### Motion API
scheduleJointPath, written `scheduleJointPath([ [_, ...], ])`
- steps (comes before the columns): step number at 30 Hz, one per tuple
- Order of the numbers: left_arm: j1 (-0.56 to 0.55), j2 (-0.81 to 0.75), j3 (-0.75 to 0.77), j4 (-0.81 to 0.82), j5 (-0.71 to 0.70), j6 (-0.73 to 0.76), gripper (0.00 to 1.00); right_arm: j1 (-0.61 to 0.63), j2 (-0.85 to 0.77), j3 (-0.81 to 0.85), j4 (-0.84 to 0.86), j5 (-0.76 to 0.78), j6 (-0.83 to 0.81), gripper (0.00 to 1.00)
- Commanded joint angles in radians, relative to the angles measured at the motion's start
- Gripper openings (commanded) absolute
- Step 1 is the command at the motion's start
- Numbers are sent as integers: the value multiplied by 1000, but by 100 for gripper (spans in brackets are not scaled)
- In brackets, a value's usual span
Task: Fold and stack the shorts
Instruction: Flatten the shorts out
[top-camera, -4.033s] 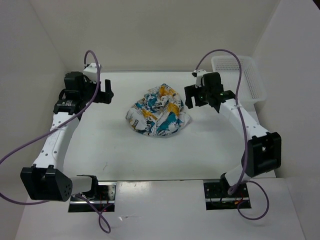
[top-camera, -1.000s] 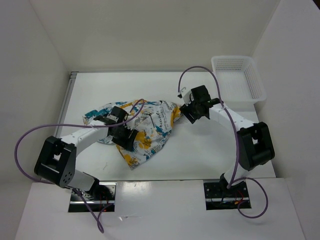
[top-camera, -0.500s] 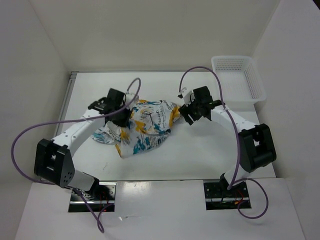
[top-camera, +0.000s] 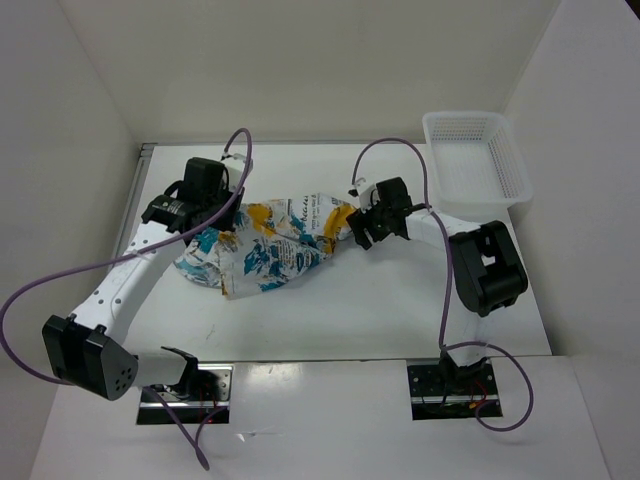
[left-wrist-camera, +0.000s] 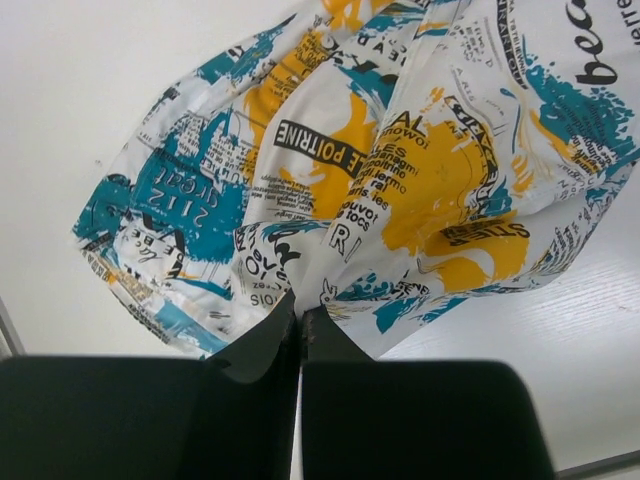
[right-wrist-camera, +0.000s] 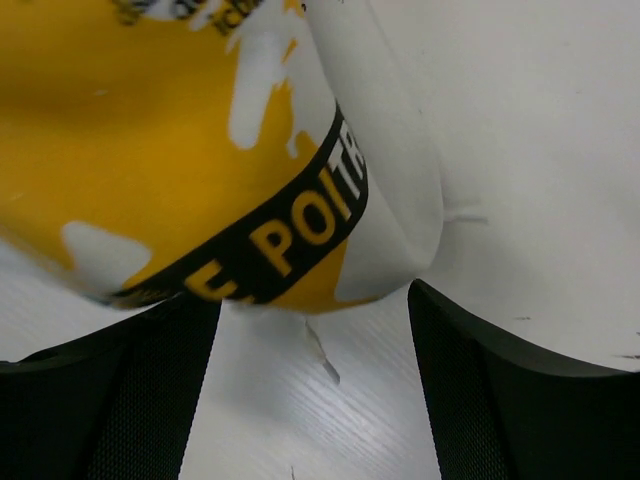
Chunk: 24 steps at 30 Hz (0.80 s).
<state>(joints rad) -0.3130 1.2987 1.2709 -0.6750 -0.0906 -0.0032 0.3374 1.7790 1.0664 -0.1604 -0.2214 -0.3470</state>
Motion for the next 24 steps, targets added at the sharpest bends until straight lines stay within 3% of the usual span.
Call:
scheduleJointPath([
  [1,-3,-4,2,-6,-40,3,0,-6,51,61,111,-4,55,79],
  [3,-3,-4,12,-6,-49,3,0,-6,97,82,111,16,81,74],
  [4,-3,-4,12,-6,-49,3,0,-6,109,83,111,28,92,61],
  [6,-3,-4,22,-6,-49,3,0,-6,129,106,101,44,108,59],
  [8,-3,-4,22,-6,-49,3,0,-6,129,115,101,53,108,64],
  [11,-3,-4,22,-6,-49,3,0,-6,106,115,76,53,99,87],
  [20,-3,-4,2,22,-49,3,0,17,149,171,73,73,66,87],
  [23,-3,-4,-7,22,-49,3,0,17,180,211,69,82,66,72],
  [24,-3,-4,-7,22,-49,3,0,17,191,237,58,73,66,58],
])
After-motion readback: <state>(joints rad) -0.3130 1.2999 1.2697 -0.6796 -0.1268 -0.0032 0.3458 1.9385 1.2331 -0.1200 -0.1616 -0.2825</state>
